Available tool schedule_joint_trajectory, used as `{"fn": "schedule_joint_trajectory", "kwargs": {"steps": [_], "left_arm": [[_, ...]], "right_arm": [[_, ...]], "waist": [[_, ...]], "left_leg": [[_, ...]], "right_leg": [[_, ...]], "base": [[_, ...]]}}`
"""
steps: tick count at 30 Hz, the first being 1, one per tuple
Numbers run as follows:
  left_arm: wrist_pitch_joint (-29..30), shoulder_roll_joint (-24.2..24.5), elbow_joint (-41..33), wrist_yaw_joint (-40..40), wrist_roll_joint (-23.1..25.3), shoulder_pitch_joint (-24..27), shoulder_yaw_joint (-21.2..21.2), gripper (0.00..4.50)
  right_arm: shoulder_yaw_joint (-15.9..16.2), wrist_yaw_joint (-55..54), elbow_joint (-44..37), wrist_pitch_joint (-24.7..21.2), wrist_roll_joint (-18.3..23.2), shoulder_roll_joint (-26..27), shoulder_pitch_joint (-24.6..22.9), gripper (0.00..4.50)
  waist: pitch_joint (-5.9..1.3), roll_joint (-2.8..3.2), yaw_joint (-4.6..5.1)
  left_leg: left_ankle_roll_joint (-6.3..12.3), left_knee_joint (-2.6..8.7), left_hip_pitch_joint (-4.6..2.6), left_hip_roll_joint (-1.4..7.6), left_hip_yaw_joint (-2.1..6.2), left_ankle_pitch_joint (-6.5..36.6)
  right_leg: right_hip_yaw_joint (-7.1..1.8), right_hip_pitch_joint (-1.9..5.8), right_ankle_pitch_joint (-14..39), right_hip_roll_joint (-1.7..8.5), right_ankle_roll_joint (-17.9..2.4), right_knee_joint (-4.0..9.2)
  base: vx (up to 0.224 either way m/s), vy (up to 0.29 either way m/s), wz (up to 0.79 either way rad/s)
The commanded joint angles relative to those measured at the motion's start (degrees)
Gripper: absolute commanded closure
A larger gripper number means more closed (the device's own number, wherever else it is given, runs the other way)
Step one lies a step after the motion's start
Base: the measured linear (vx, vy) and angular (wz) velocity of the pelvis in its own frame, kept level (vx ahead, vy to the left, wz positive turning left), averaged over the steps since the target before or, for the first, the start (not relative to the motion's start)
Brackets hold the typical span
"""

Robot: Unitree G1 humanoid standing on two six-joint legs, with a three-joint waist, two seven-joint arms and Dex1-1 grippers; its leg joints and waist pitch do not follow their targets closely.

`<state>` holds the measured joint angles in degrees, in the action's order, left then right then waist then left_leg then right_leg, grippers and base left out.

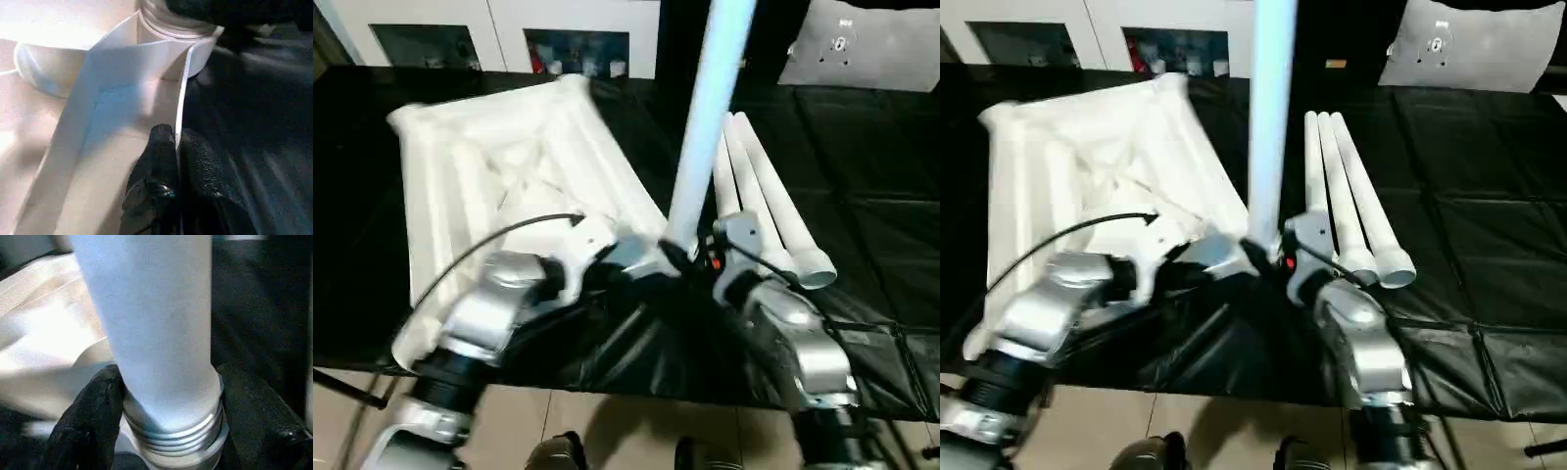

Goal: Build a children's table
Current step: Rotate leg to tighten

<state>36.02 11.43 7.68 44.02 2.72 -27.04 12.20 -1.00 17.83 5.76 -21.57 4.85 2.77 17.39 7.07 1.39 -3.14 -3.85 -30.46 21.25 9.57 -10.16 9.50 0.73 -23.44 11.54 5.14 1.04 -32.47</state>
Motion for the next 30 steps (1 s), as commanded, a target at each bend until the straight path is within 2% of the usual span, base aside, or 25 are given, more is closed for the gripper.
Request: {"fn": "schedule_joint_trajectory", "kwargs": {"steps": [1,4,5,6,10,11,12,13,15,16,19,21,22,23,24,25,26,30], "left_arm": [[-0.63,-7.10,0.83,-10.12,-0.78,-2.91,-0.24,4.50],[0.19,-7.93,-0.45,-9.72,0.56,-2.83,1.12,4.50],[-0.06,-7.64,-0.75,-9.02,0.77,-2.66,1.64,4.50],[-0.86,-7.01,-0.95,-7.98,0.91,-2.43,2.37,4.50],[-2.29,-5.15,-1.93,-4.70,0.47,-1.32,3.94,4.50],[-2.93,-4.47,-1.78,-4.09,0.45,-1.23,4.09,4.50],[-3.29,-4.10,-1.72,-3.70,0.59,-1.15,4.16,4.50],[-3.56,-3.86,-1.53,-3.47,0.69,-1.11,4.04,4.50],[-3.93,-3.68,-1.37,-3.22,0.83,-1.03,3.93,4.50],[-5.11,-2.99,-0.94,-2.63,1.03,-0.94,3.77,4.50],[-6.82,-2.10,-0.12,-2.49,1.01,-0.83,3.54,4.50],[-9.88,-1.29,1.43,-2.43,0.40,-0.79,2.24,4.50],[-9.98,-1.36,1.53,-2.55,0.14,-0.77,1.85,4.50],[-10.74,-1.38,1.72,-2.25,-0.51,-0.86,1.13,4.50],[-11.46,-1.35,1.88,-1.93,-0.96,-1.00,0.67,4.23],[-11.70,-1.36,1.98,-1.88,-1.12,-1.08,0.45,4.23],[-12.93,-1.58,2.42,-1.87,-1.74,-1.42,-0.32,3.93],[-13.33,-2.77,3.20,-2.42,-4.22,-2.39,-3.00,3.81]], "right_arm": [[10.48,2.02,3.20,-4.82,1.91,6.99,-0.87,1.85],[9.12,-2.14,3.84,-2.91,-1.12,7.52,-0.70,1.85],[8.65,-2.86,3.74,-2.42,-1.32,7.44,-0.75,1.52],[8.31,-3.23,3.57,-1.89,-1.47,7.10,-0.78,1.32],[6.44,-3.67,2.17,-0.27,-1.58,5.86,-0.81,0.95],[5.99,-3.39,1.24,0.14,-1.32,5.26,-0.87,0.82],[5.72,-3.40,0.57,0.40,-1.15,4.85,-0.91,0.75],[5.48,-3.44,-0.20,0.59,-1.09,4.42,-0.99,0.70],[5.26,-3.35,-1.04,0.75,-1.04,3.96,-1.17,0.51],[4.99,-3.13,-3.16,0.85,-1.37,2.68,-1.62,0.36],[4.46,-2.51,-6.14,1.08,-1.73,0.86,-2.32,0.07],[1.79,-0.41,-12.94,-1.01,1.76,-1.00,-3.37,0.07],[1.45,-0.32,-13.82,-1.38,2.12,-1.20,-3.40,0.07],[0.39,-0.06,-15.91,-1.76,2.94,-1.85,-3.29,0.07],[-0.58,0.04,-17.41,-1.89,3.56,-2.32,-3.11,0.01],[-1.06,-0.07,-17.95,-1.92,3.78,-2.46,-2.99,0.01],[-2.49,-0.50,-19.68,-1.93,4.53,-3.01,-2.58,0.00],[-3.86,-1.04,-22.26,-1.97,5.61,-3.93,-2.28,0.00]], "waist": [[-2.21,-0.64,0.14],[-2.45,-0.53,0.02],[-2.54,-0.34,-0.02],[-2.65,-0.41,-0.05],[-3.10,-0.40,-0.11],[-3.44,-0.48,-0.06],[-3.49,-0.40,-0.15],[-3.90,-0.40,-0.09],[-4.18,-0.47,-0.12],[-3.99,-0.52,-0.13],[-3.81,-0.47,-0.16],[-3.76,-0.55,-0.15],[-3.95,-0.45,-0.26],[-4.08,-0.57,-0.17],[-3.99,-0.62,-0.29],[-4.26,-0.53,-0.25],[-4.55,-0.43,-0.34],[-5.15,-0.49,-0.45]], "left_leg": [[-0.14,4.53,-0.71,2.50,1.38,21.70],[0.29,4.41,-0.64,2.57,1.15,19.76],[0.64,4.37,-0.42,2.51,1.14,18.43],[0.84,4.32,-0.38,2.52,1.07,17.70],[2.01,3.81,-0.32,2.46,0.75,15.47],[2.51,3.48,-0.19,2.38,0.64,12.91],[2.94,3.35,-0.12,2.33,0.62,11.70],[3.80,2.87,-0.02,2.24,0.52,8.42],[5.61,2.25,0.34,2.03,0.35,2.44],[6.23,2.19,0.40,1.93,0.20,2.68],[5.85,2.53,0.42,2.22,0.32,6.54],[5.23,2.66,0.19,2.38,0.31,8.99],[4.96,2.65,0.06,2.52,0.37,9.04],[4.63,2.64,0.13,2.54,0.37,8.72],[4.47,2.60,0.12,2.46,0.34,8.74],[4.35,2.48,0.09,2.48,0.32,8.39],[4.21,2.28,0.02,2.39,0.25,7.79],[4.50,1.71,0.12,2.31,0.19,5.37]], "right_leg": [[-1.52,0.72,27.58,2.21,-5.73,4.93],[-1.75,0.74,23.13,2.26,-6.09,4.72],[-1.73,1.00,20.41,2.24,-6.44,4.46],[-1.72,1.10,18.89,2.20,-6.58,4.40],[-1.68,1.32,12.72,2.00,-8.23,3.87],[-1.62,1.63,8.87,1.95,-9.11,3.43],[-1.52,1.68,7.32,1.96,-9.46,3.34],[-1.42,1.97,2.45,1.91,-10.40,2.76],[-1.18,2.23,-6.26,1.65,-12.14,1.82],[-1.10,2.22,-6.74,1.61,-12.75,1.92],[-1.05,2.33,0.12,1.86,-12.43,2.40],[-1.18,2.22,4.35,1.85,-11.54,2.73],[-1.23,2.28,5.28,1.90,-11.08,2.72],[-1.20,2.27,5.26,1.84,-10.99,2.63],[-1.24,2.25,5.57,1.89,-10.88,2.69],[-1.28,2.21,5.24,1.91,-10.98,2.53],[-1.25,2.20,4.53,1.84,-11.37,2.36],[-1.12,2.53,-0.09,1.74,-13.27,1.58]], "base": [[0.000,0.000,0.00],[0.000,0.000,0.00],[0.000,0.000,0.00],[0.000,0.000,0.00],[0.013,-0.003,0.01],[0.058,-0.017,0.03],[0.058,-0.017,0.03],[0.052,-0.021,0.02],[0.000,0.000,0.00],[0.000,0.000,0.00],[0.000,0.000,0.00],[0.000,0.000,0.00],[0.000,0.000,0.00],[0.000,0.000,0.00],[0.000,0.000,0.00],[0.000,0.000,0.00],[0.000,0.000,0.00],[0.000,0.000,0.00]]}}
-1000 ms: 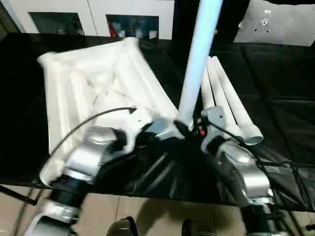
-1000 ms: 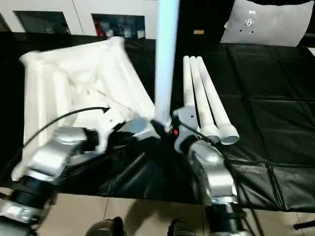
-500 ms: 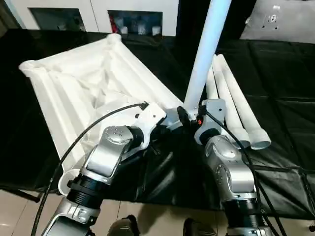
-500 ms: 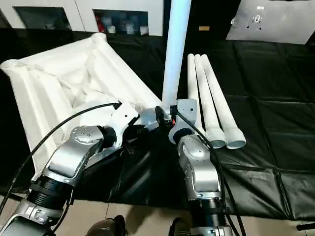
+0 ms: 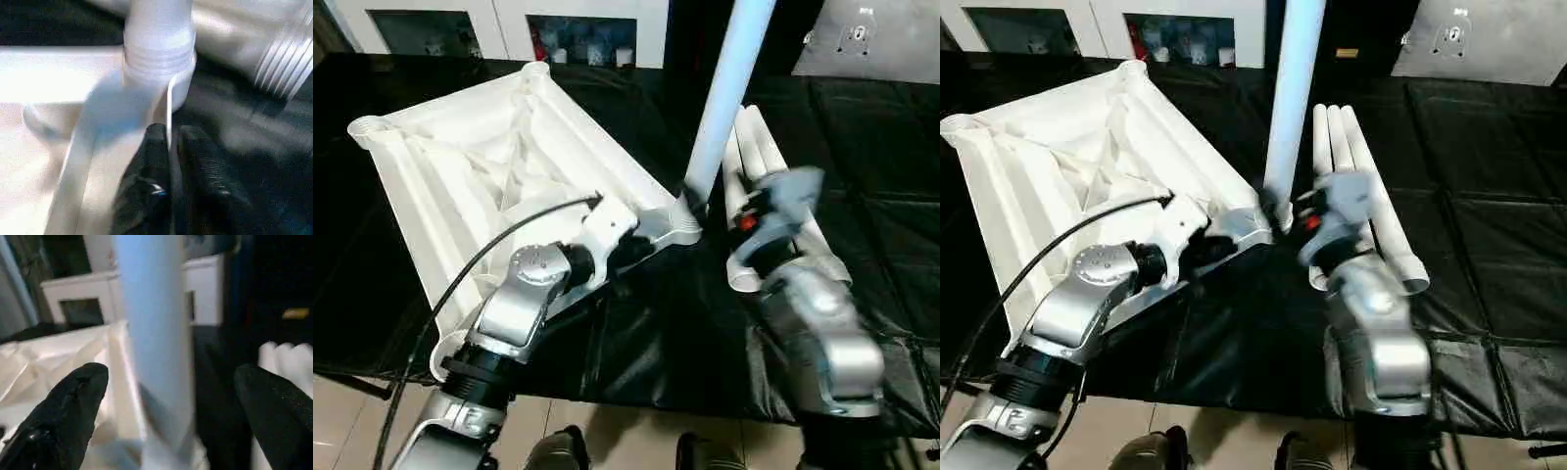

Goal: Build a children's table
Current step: Rotate leg to tighten

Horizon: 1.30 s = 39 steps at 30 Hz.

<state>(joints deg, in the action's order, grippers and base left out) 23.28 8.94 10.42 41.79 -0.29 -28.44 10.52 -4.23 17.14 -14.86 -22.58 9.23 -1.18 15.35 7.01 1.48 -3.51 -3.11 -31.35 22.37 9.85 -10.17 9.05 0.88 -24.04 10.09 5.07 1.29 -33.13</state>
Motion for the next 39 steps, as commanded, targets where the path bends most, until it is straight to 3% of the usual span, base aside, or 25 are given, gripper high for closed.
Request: {"fn": "schedule_joint_trajectory", "kwargs": {"steps": [1,2,7,12,13,17,19,20,23,24,25,27,28,31,35,37,39], "left_arm": [[-0.65,-0.64,0.89,-0.63,-2.29,-1.47,-2.51,3.68],[-1.22,-0.76,1.58,-1.15,-3.24,-1.96,-3.78,3.57],[-0.81,-0.73,1.79,-3.13,-5.09,-2.66,-7.39,3.15],[3.29,6.43,-0.85,-9.28,-3.65,-2.93,-15.00,3.15],[5.40,9.72,-2.87,-9.31,-3.02,-2.42,-16.75,3.15],[9.73,14.82,-6.45,-8.21,-2.01,-1.15,-18.61,3.54],[11.68,20.26,-8.29,-7.30,1.34,1.01,-18.70,3.61],[12.22,22.77,-8.86,-7.22,2.47,2.06,-18.32,3.71],[14.43,26.86,-9.14,-6.58,2.38,4.95,-18.01,3.93],[14.43,26.86,-9.14,-6.58,2.38,4.95,-18.01,3.93],[14.00,29.48,-8.50,-5.98,4.90,7.20,-15.44,4.10],[13.18,30.36,-7.89,-6.29,6.31,8.59,-14.31,4.10],[13.14,30.38,-7.85,-6.33,6.35,8.70,-14.27,4.29],[12.87,29.31,-7.59,-6.79,5.95,10.08,-13.85,4.46],[12.32,27.13,-7.19,-6.68,3.85,11.21,-12.94,4.49],[13.49,28.12,-7.18,-5.69,4.85,12.06,-10.85,4.49],[15.11,28.60,-7.46,-5.20,5.07,12.67,-10.30,4.49]], "right_arm": [[-1.12,-0.56,-2.80,-1.56,2.00,0.00,-0.30,0.00],[-1.33,-0.84,-4.03,-3.29,2.73,-0.13,-0.44,0.00],[-0.85,-0.57,-5.44,-6.51,3.19,-1.08,-0.90,0.00],[7.03,6.21,-7.52,-14.44,3.61,-7.03,-3.29,0.00],[9.68,7.46,-7.77,-16.51,4.10,-8.11,-3.64,0.00],[13.53,8.76,-7.35,-19.70,4.00,-9.43,-4.02,0.00],[16.76,9.34,-5.96,-22.09,2.77,-10.63,-4.19,0.00],[18.13,9.54,-5.27,-23.24,2.33,-11.20,-4.15,0.00],[19.70,8.88,-3.08,-25.77,1.47,-10.98,-3.59,0.00],[19.70,8.88,-3.08,-25.77,1.47,-10.98,-3.59,0.00],[21.26,8.32,-1.14,-26.42,0.21,-11.32,-2.66,0.00],[22.19,8.19,-0.13,-26.82,-0.14,-11.40,-2.06,0.00],[22.26,8.19,-0.05,-26.89,-0.13,-11.39,-2.01,0.00],[22.87,7.63,2.09,-26.57,-0.41,-10.79,-1.42,0.00],[22.59,5.19,9.56,-21.92,-2.55,-8.60,-0.08,0.00],[22.31,3.74,13.05,-19.60,-3.38,-7.44,1.03,0.00],[22.23,3.20,15.18,-18.32,-3.66,-6.69,2.07,0.00]], "waist": [[-5.26,-0.66,-0.03],[-5.62,-0.47,-0.19],[-5.80,-0.46,-0.04],[-6.40,0.04,-0.25],[-6.45,0.04,-0.15],[-6.18,0.39,-0.42],[-6.15,0.16,-0.58],[-6.18,0.35,-0.61],[-6.29,0.40,-0.56],[-6.38,0.35,-0.57],[-6.54,0.22,-0.95],[-6.49,0.37,-1.08],[-6.64,0.34,-1.39],[-6.65,0.20,-1.71],[-6.77,0.06,-1.74],[-6.82,0.33,-1.67],[-6.86,0.11,-1.47]], "left_leg": [[4.01,2.48,-0.95,1.94,0.16,5.25],[4.39,2.26,-1.03,1.90,0.20,4.37],[4.12,2.00,-0.97,1.82,0.18,5.81],[1.79,1.72,-0.94,1.73,0.58,8.38],[1.16,1.67,-1.04,1.80,0.59,9.06],[-1.36,1.78,-1.48,2.00,0.75,12.82],[-1.83,1.91,-1.48,1.97,0.82,13.89],[-2.39,2.07,-1.43,1.91,0.92,15.06],[-3.71,2.32,-1.64,1.81,1.16,18.45],[-4.30,2.41,-1.85,1.85,1.25,20.11],[-4.53,2.26,-2.19,1.97,1.32,21.04],[-4.81,2.61,-1.79,1.96,1.47,22.27],[-5.26,2.48,-2.23,2.01,1.49,23.64],[-5.58,2.57,-2.20,2.01,1.58,25.18],[-5.85,2.58,-2.08,1.88,1.77,27.55],[-5.81,2.60,-1.99,1.82,1.87,27.71],[-5.56,2.57,-1.86,1.77,1.85,27.29]], "right_leg": [[-1.27,3.30,0.41,1.76,-13.77,2.14],[-1.21,3.35,-0.78,1.79,-14.23,1.93],[-1.16,3.50,0.84,1.80,-14.72,1.95],[-1.10,3.92,5.32,1.72,-12.93,1.71],[-1.17,3.66,6.77,1.81,-12.50,1.83],[-1.29,2.87,12.72,1.71,-12.05,1.84],[-1.29,2.66,14.01,1.60,-11.12,1.94],[-1.32,2.58,15.45,1.53,-10.02,1.97],[-1.30,2.17,18.91,1.64,-8.79,2.14],[-1.28,1.98,19.84,1.62,-8.72,2.27],[-1.36,1.63,19.70,1.74,-8.81,2.28],[-1.39,1.75,19.67,1.67,-8.03,2.28],[-1.38,1.42,20.15,1.71,-7.86,2.38],[-1.39,1.32,19.98,1.77,-8.16,2.40],[-1.29,1.34,20.84,1.96,-8.31,2.63],[-1.23,1.38,20.64,2.01,-8.28,2.57],[-1.22,1.56,20.99,2.01,-8.11,2.54]], "base": [[0.000,0.000,0.00],[0.000,0.000,0.00],[0.000,0.000,0.00],[0.000,0.000,0.00],[0.000,0.000,0.00],[0.000,0.000,0.00],[0.000,0.000,0.00],[0.000,0.000,0.00],[0.000,0.000,0.00],[0.000,0.000,0.00],[0.000,0.000,0.00],[0.000,0.000,0.00],[0.000,0.000,0.00],[0.000,0.000,0.00],[0.000,0.000,0.00],[0.000,0.000,0.00],[0.000,0.000,0.00]]}}
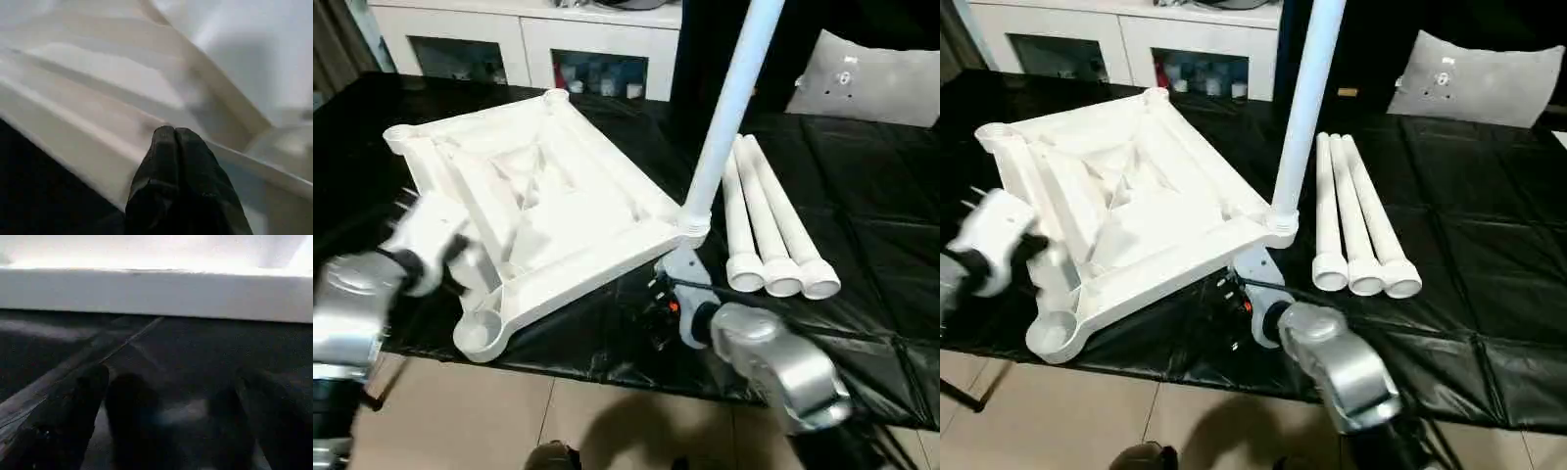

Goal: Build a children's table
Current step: Rotate leg to tighten, then rotate table base

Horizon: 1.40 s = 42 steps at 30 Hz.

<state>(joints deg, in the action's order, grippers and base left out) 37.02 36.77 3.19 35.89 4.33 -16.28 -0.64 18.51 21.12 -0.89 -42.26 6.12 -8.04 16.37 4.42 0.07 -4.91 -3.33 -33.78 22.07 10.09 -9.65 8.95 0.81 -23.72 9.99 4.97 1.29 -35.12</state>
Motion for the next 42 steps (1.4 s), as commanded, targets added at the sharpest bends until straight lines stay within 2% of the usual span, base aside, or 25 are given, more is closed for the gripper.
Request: {"fn": "schedule_joint_trajectory", "kwargs": {"steps": [1,2,4,5,6,8,10,12,14,16,17,18,21,24,27,28,32,34,35,36,38,39,41,42], "left_arm": [[2.00,1.03,-0.39,0.96,0.56,0.74,1.15,4.49],[2.31,1.32,-0.51,1.22,0.68,0.92,1.42,4.49],[3.84,1.99,-0.89,1.75,1.05,1.26,2.06,4.49],[4.38,2.26,-1.06,1.88,1.11,1.40,2.29,4.49],[4.79,2.37,-1.42,2.14,0.69,1.58,2.27,4.49],[4.83,2.73,-1.90,3.11,0.00,1.74,2.69,4.49],[5.87,2.71,-3.16,4.60,-1.41,2.10,3.02,4.49],[7.90,1.97,-6.20,8.16,-5.41,2.61,3.21,4.49],[7.50,1.72,-9.38,12.69,-9.08,3.24,4.08,4.49],[6.98,1.88,-11.00,14.79,-10.45,3.71,4.81,4.49],[6.89,2.52,-14.04,18.87,-13.09,4.75,6.46,4.49],[7.32,2.57,-14.52,19.33,-13.51,4.89,6.70,4.49],[8.22,2.09,-16.13,20.90,-15.37,5.13,7.30,4.49],[8.24,-1.48,-16.03,19.75,-16.77,3.00,7.74,4.49],[7.18,-3.98,-14.10,18.10,-16.34,0.64,7.87,4.49],[6.52,-5.65,-12.62,17.18,-16.06,-1.20,8.23,4.49],[5.25,-8.56,-9.18,15.51,-14.99,-4.50,9.43,4.49],[2.29,-11.65,-4.72,12.32,-13.00,-7.14,10.00,4.49],[0.82,-13.06,-2.66,10.29,-12.03,-8.22,9.79,4.49],[0.65,-13.24,-2.41,10.05,-11.91,-8.35,9.76,4.49],[-2.36,-15.26,2.17,4.80,-9.29,-10.60,9.05,4.49],[-3.67,-15.22,3.23,3.87,-8.17,-10.97,9.50,4.49],[-4.94,-15.08,4.15,2.84,-6.97,-11.26,10.03,4.49],[-5.66,-15.87,4.63,1.47,-7.09,-11.44,9.24,4.49]], "right_arm": [[-0.66,-0.96,2.09,1.94,-0.53,0.56,1.50,0.00],[-0.80,-1.10,2.78,2.43,-0.45,0.99,1.87,0.00],[-0.93,-1.16,4.75,3.75,-0.31,1.94,2.80,0.00],[-0.96,-1.15,5.58,4.36,-0.36,2.28,3.10,0.00],[-0.89,-0.98,7.88,6.83,-0.63,3.08,3.98,0.00],[-1.13,-1.04,10.45,8.99,-0.83,4.09,4.96,0.00],[-1.35,-1.37,13.16,11.07,-1.06,5.10,6.23,0.00],[-1.31,-1.82,17.39,13.32,-1.49,6.28,8.23,0.00],[-1.50,-1.94,21.07,14.98,-1.58,7.28,9.89,0.00],[-1.79,-2.28,22.88,15.95,-1.68,7.81,10.70,0.00],[-2.22,-2.98,26.44,17.97,-2.04,8.63,12.28,0.00],[-2.26,-3.13,27.01,18.29,-2.13,8.74,12.55,0.00],[-2.78,-4.14,29.55,19.93,-2.47,9.24,13.83,0.00],[-4.23,-6.57,33.47,22.52,-3.48,9.33,16.54,0.00],[-5.48,-7.53,35.09,23.43,-3.79,9.17,17.88,0.00],[-6.27,-7.82,36.04,23.96,-3.93,8.97,18.66,0.00],[-7.18,-8.88,37.27,25.27,-4.45,8.22,19.72,0.00],[-8.36,-10.92,36.60,26.70,-5.07,7.52,20.49,0.00],[-8.96,-11.76,36.04,27.36,-5.46,7.26,20.94,0.00],[-9.05,-11.86,36.01,27.47,-5.53,7.24,21.02,0.00],[-11.61,-15.53,33.77,26.81,-5.83,6.60,22.44,0.00],[-12.44,-16.09,33.14,26.07,-5.72,6.32,22.95,0.00],[-13.26,-16.39,32.50,24.75,-5.52,5.91,23.55,0.00],[-14.10,-18.63,31.53,19.51,-6.64,4.72,25.06,0.00]], "waist": [[-4.25,1.56,0.09],[-4.32,1.93,-0.02],[-4.43,1.79,0.05],[-4.42,2.04,-0.10],[-4.45,1.97,-0.07],[-4.60,1.96,-0.01],[-4.65,2.08,-0.02],[-4.68,2.08,-0.02],[-4.60,1.78,0.04],[-4.54,2.01,-0.06],[-4.52,1.85,-0.07],[-4.42,1.89,0.20],[-4.46,1.88,0.69],[-4.39,1.78,1.32],[-4.55,1.71,1.29],[-4.60,1.58,1.43],[-4.85,1.53,1.38],[-4.90,1.51,1.37],[-5.01,1.35,1.54],[-5.04,1.30,1.65],[-5.11,1.42,1.59],[-5.25,1.49,1.49],[-5.14,1.57,1.53],[-5.20,1.77,1.52]], "left_leg": [[-5.22,5.01,-1.52,1.52,1.34,27.26],[-5.19,4.91,-1.70,1.53,1.31,27.01],[-5.02,4.82,-1.67,1.55,1.21,26.42],[-5.00,4.80,-1.72,1.55,1.20,26.09],[-5.01,4.82,-1.74,1.61,1.17,26.04],[-5.00,4.73,-1.61,1.57,1.15,25.06],[-4.95,4.73,-1.57,1.58,1.11,24.54],[-4.96,4.68,-1.58,1.58,1.04,23.96],[-4.81,4.70,-1.49,1.54,0.90,23.77],[-4.79,4.70,-1.75,1.65,0.88,24.58],[-4.74,4.73,-1.60,1.59,0.93,24.60],[-4.85,4.92,-1.35,1.54,1.00,25.03],[-5.02,4.90,-1.54,1.50,1.00,25.16],[-5.08,4.70,-1.67,1.43,0.83,25.44],[-4.76,4.48,-1.75,1.35,0.72,24.55],[-4.48,4.53,-1.49,1.25,0.68,23.55],[-3.91,4.27,-1.38,1.27,0.62,21.66],[-3.65,4.10,-1.32,1.18,0.45,20.61],[-3.57,4.17,-0.78,1.17,0.65,19.04],[-3.36,4.13,-0.66,1.08,0.53,18.26],[-3.12,3.82,-1.11,1.04,0.30,17.61],[-3.21,3.91,-0.96,1.12,0.46,16.80],[-3.18,3.91,-1.11,1.17,0.40,17.43],[-3.61,3.84,-1.28,1.12,0.39,16.72]], "right_leg": [[-1.14,1.25,21.39,2.11,-8.04,4.54],[-1.19,1.13,20.90,2.10,-8.26,4.53],[-1.24,1.11,19.37,2.02,-8.82,4.40],[-1.23,1.13,18.46,1.93,-9.08,4.33],[-1.22,1.12,17.92,1.91,-9.30,4.31],[-1.13,1.29,15.56,1.89,-10.22,3.98],[-1.11,1.34,14.16,1.87,-10.73,3.73],[-1.09,1.43,13.55,1.91,-11.31,3.58],[-1.09,1.42,13.55,1.89,-11.96,3.70],[-1.09,1.35,14.55,1.84,-11.85,3.82],[-1.07,1.47,14.83,1.86,-11.71,3.71],[-0.99,1.67,15.75,1.87,-11.26,3.71],[-0.99,1.65,16.45,1.86,-10.94,3.76],[-0.98,1.52,17.49,1.81,-11.25,3.96],[-1.01,1.57,16.77,1.75,-11.07,3.98],[-0.98,1.83,15.93,1.65,-11.05,3.89],[-0.92,2.09,14.16,1.77,-11.34,3.82],[-0.93,2.03,12.78,1.61,-11.41,3.85],[-0.85,2.71,11.47,1.72,-11.46,3.44],[-0.84,2.72,10.99,1.60,-11.28,3.47],[-0.90,2.39,11.03,1.37,-10.74,3.70],[-0.82,2.64,10.48,1.48,-10.61,3.39],[-0.81,2.36,11.04,1.26,-10.28,3.65],[-0.77,2.43,9.57,1.03,-10.57,3.39]], "base": [[0.000,0.000,0.00],[0.000,0.000,0.00],[0.000,0.000,0.00],[0.000,0.000,0.00],[0.000,0.000,0.00],[0.000,0.000,0.00],[0.000,0.000,0.00],[0.000,0.000,0.00],[0.000,0.000,0.00],[0.000,0.000,0.00],[0.000,0.000,0.00],[0.000,0.000,0.00],[0.000,0.000,0.00],[0.000,0.000,0.00],[0.000,0.000,0.00],[0.000,0.000,0.00],[0.000,0.000,0.00],[0.000,0.000,0.00],[0.000,0.000,0.00],[0.000,0.000,0.00],[0.000,0.000,0.00],[0.000,0.000,0.00],[0.000,0.000,0.00],[0.000,0.000,0.00]]}}
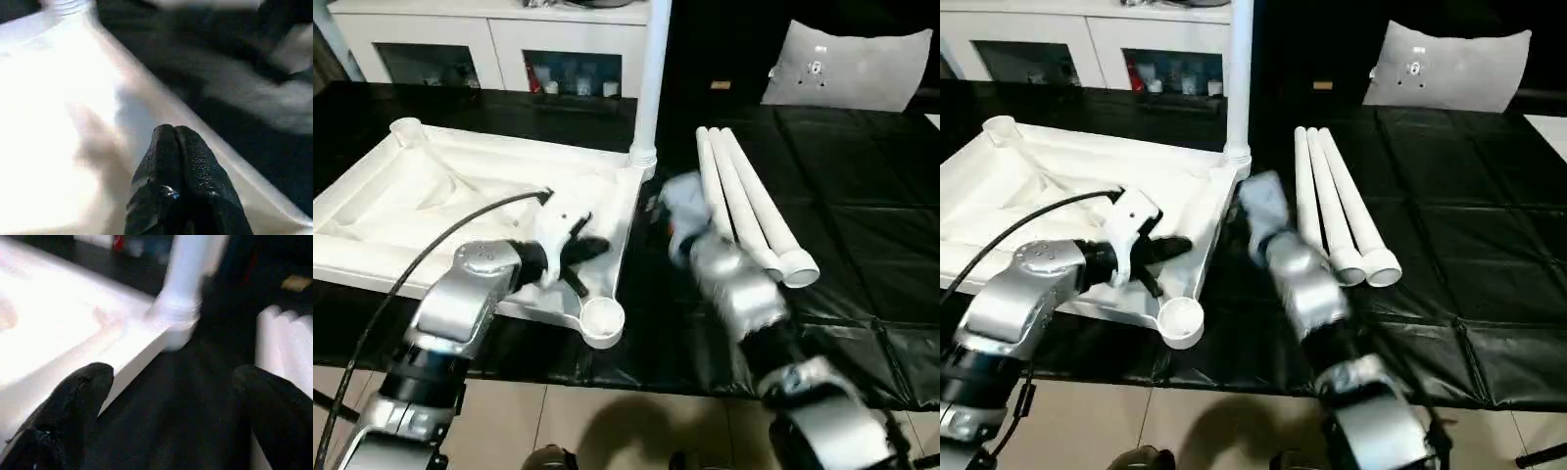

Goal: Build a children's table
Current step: Rotate table base, then pick table leg

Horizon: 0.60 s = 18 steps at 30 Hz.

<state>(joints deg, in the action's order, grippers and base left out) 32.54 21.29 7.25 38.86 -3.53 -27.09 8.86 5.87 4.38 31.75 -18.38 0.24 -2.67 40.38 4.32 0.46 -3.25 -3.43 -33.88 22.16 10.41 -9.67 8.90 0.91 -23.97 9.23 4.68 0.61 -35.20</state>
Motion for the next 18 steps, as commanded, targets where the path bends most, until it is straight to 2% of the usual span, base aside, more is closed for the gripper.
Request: {"fn": "schedule_joint_trajectory", "kwargs": {"steps": [1,3,4,5,9,10,11,14,15,16,18], "left_arm": [[-2.11,-0.93,0.00,-2.14,0.07,-0.57,-1.29,4.49],[-2.46,-1.44,-1.44,-2.09,-1.43,-0.27,-2.66,4.49],[-2.53,-1.40,-1.64,-2.02,-1.52,-0.21,-2.73,4.29],[-3.03,-0.88,-3.64,-1.18,-2.23,0.47,-3.14,4.17],[0.42,1.59,-11.86,2.96,-5.58,3.50,-3.51,3.72],[0.71,1.84,-12.63,3.36,-5.94,3.78,-3.48,3.72],[2.86,3.69,-17.04,5.28,-7.44,5.46,-3.12,3.65],[5.65,5.96,-21.50,7.25,-8.82,7.30,-2.49,3.32],[6.44,6.46,-22.45,7.71,-9.18,7.63,-2.28,3.32],[6.99,6.89,-23.29,8.12,-9.59,7.95,-2.11,3.26],[8.83,7.69,-25.81,8.48,-10.67,8.73,-1.78,3.08]], "right_arm": [[-0.88,-2.40,-1.22,-7.93,-2.01,-1.72,2.04,0.00],[0.03,-1.56,-1.15,-11.89,-2.91,-3.10,3.15,0.00],[0.01,-1.27,-1.10,-12.12,-2.75,-3.20,3.24,0.00],[-0.78,1.36,-0.40,-14.02,-0.72,-3.96,4.16,0.00],[-2.62,1.14,5.35,-17.08,-0.31,-5.19,7.41,0.00],[-2.76,1.10,5.78,-17.38,-0.30,-5.26,7.69,0.00],[-3.20,1.48,8.84,-18.88,-0.12,-5.52,9.52,0.00],[-3.98,1.28,12.91,-20.65,-0.27,-5.74,11.71,0.00],[-3.80,1.72,14.00,-21.33,-0.42,-5.86,12.26,0.00],[-3.33,1.95,14.79,-22.02,-0.76,-6.03,12.71,0.00],[-3.01,2.21,17.60,-22.47,-0.85,-6.33,13.87,0.00]], "waist": [[-5.10,1.36,-0.18],[-5.16,1.28,-0.48],[-5.16,1.28,-0.55],[-5.18,1.17,-0.51],[-4.95,1.11,-0.37],[-5.01,1.14,-0.26],[-4.98,1.23,-0.17],[-4.80,1.30,-0.20],[-4.81,1.11,-0.18],[-4.65,1.23,-0.27],[-4.67,1.01,-0.35]], "left_leg": [[-3.63,3.93,-1.42,0.80,0.41,16.64],[-3.84,3.73,-1.43,0.78,0.26,16.69],[-3.81,3.77,-1.33,0.81,0.27,16.85],[-3.56,3.79,-1.28,0.87,0.37,17.41],[-3.90,3.80,-1.31,0.96,0.25,18.38],[-4.04,3.77,-1.23,1.01,0.38,18.53],[-4.10,3.75,-1.34,1.01,0.30,18.95],[-4.39,3.72,-1.55,1.06,0.23,20.29],[-4.45,3.76,-1.53,1.08,0.26,20.36],[-4.53,3.81,-1.49,1.05,0.21,20.51],[-4.64,3.74,-1.60,1.10,0.13,20.64]], "right_leg": [[-0.85,2.69,9.76,1.23,-10.14,3.40],[-0.88,2.69,8.53,1.36,-10.89,3.33],[-0.89,2.76,8.80,1.48,-10.85,3.36],[-0.88,2.95,9.26,1.61,-10.86,3.35],[-0.81,2.59,11.79,1.63,-11.15,3.48],[-0.82,2.72,12.10,1.77,-11.31,3.31],[-0.79,2.53,12.93,1.68,-11.35,3.39],[-0.82,2.19,14.63,1.53,-11.10,3.46],[-0.78,2.22,14.73,1.52,-11.14,3.42],[-0.78,2.18,15.11,1.43,-10.87,3.54],[-0.84,2.06,15.42,1.47,-10.84,3.52]], "base": [[0.000,0.000,0.00],[0.000,0.000,0.00],[0.000,0.000,0.00],[0.000,0.000,0.00],[0.000,0.000,0.00],[0.000,0.000,0.00],[0.000,0.000,0.00],[0.000,0.000,0.00],[0.000,0.000,0.00],[0.000,0.000,0.00],[0.000,0.000,0.00]]}}
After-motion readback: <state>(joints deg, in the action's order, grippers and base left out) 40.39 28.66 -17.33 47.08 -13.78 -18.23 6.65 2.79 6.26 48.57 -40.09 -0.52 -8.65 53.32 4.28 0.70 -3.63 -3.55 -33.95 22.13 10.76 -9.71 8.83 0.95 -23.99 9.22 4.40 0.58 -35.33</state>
